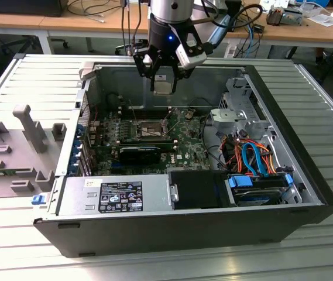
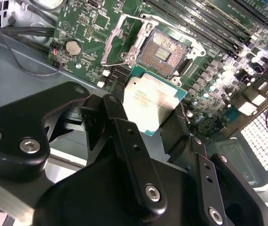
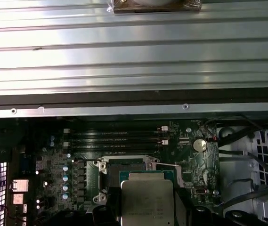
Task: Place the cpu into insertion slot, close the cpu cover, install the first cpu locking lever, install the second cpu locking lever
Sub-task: 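Place the cpu into insertion slot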
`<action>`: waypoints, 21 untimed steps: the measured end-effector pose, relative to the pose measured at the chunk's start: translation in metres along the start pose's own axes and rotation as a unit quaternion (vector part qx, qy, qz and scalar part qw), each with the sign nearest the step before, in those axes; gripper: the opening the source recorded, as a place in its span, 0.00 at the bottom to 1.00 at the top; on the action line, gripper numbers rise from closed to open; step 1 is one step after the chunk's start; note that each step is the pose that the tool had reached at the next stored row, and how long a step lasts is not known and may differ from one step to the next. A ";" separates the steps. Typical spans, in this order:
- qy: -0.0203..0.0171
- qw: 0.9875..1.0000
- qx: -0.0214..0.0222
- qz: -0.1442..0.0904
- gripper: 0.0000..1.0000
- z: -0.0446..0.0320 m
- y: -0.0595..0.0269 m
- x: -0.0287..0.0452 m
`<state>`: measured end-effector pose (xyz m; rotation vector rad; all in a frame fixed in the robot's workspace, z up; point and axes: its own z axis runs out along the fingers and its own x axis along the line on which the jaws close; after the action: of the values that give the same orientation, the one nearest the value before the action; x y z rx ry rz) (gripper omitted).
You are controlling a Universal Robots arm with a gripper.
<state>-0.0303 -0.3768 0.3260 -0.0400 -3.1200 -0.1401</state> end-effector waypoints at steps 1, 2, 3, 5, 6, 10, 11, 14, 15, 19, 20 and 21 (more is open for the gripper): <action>0.000 1.000 0.000 0.000 0.55 0.0003 -0.0010 0.0000; 0.000 1.000 0.000 0.000 0.55 0.0008 -0.0020 0.0000; 0.000 1.000 0.000 0.000 0.55 0.0010 -0.0024 -0.0001; 0.000 1.000 0.000 0.000 0.55 0.0012 -0.0031 -0.0001; 0.000 1.000 0.000 0.000 0.55 0.0014 -0.0035 -0.0001; 0.000 1.000 0.000 0.000 0.55 0.0023 -0.0053 -0.0002; 0.000 1.000 0.000 0.000 0.55 0.0025 -0.0056 -0.0002; 0.000 1.000 0.000 0.000 0.55 0.0033 -0.0065 -0.0002; 0.000 1.000 0.000 0.000 0.55 0.0035 -0.0067 -0.0002; 0.000 1.000 0.000 0.000 0.55 0.0053 -0.0072 -0.0003; 0.000 1.000 0.000 0.000 0.55 0.0056 -0.0074 -0.0003; 0.000 1.000 0.000 0.000 0.55 0.0060 -0.0075 -0.0003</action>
<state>-0.0303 -0.3838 0.3193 -0.0400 -3.1200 -0.1398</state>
